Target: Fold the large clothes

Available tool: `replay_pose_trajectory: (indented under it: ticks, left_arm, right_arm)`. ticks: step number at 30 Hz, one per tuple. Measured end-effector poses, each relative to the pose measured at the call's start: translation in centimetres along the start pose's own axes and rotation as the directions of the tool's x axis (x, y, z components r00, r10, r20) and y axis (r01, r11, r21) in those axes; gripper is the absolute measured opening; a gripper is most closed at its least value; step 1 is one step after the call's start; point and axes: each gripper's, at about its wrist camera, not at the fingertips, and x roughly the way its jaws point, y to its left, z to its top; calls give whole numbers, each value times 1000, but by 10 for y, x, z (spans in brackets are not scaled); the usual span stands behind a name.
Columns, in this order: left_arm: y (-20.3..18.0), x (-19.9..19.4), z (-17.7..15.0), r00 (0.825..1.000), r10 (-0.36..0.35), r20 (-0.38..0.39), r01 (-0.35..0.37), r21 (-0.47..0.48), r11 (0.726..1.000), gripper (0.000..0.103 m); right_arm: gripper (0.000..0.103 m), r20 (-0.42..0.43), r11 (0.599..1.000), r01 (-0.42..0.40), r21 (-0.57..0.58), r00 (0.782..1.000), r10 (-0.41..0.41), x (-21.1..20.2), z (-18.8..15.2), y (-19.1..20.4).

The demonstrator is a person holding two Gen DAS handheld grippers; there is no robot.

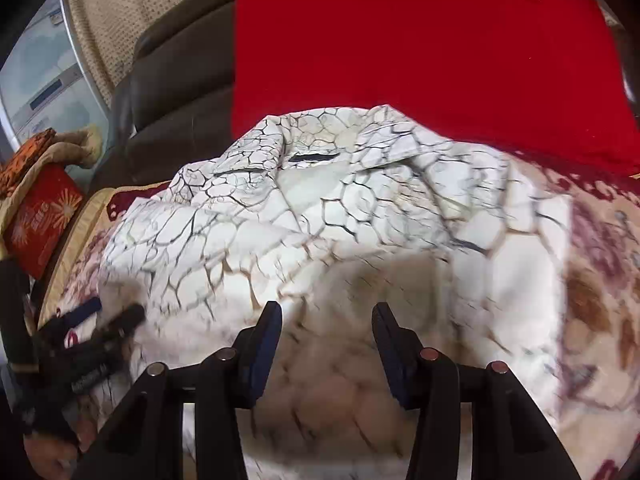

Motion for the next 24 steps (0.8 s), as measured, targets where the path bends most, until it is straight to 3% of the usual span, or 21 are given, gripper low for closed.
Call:
replay_pose_trajectory:
  ticks: [5,8,10,16,24]
  left_arm:
    - [-15,8,-11,998,49,-34,-46,97,994,85]
    - [-13,-2,-10,999,41,-14,-40,79,996,85]
    - [-11,-11,-11,999,36,-11,-36,56,998,85]
    - [-20,-60,-11,993,66,101,-73,69,995,85]
    - [-18,-118,-9,978,60,199,-74,65,995,85]
  right_arm:
    - [51,-46,998,24,-55,999,-26,2,-21,-2]
    - [51,-16,993,52,-108,998,-55,-8,-28,3]
    - [51,22,995,27,-94,999,-25,-24,-30,0]
    - [51,183,990,-7,-140,983,33,-76,-36,9]
    - [51,241,989,-38,-140,968,71,-111,-52,15]
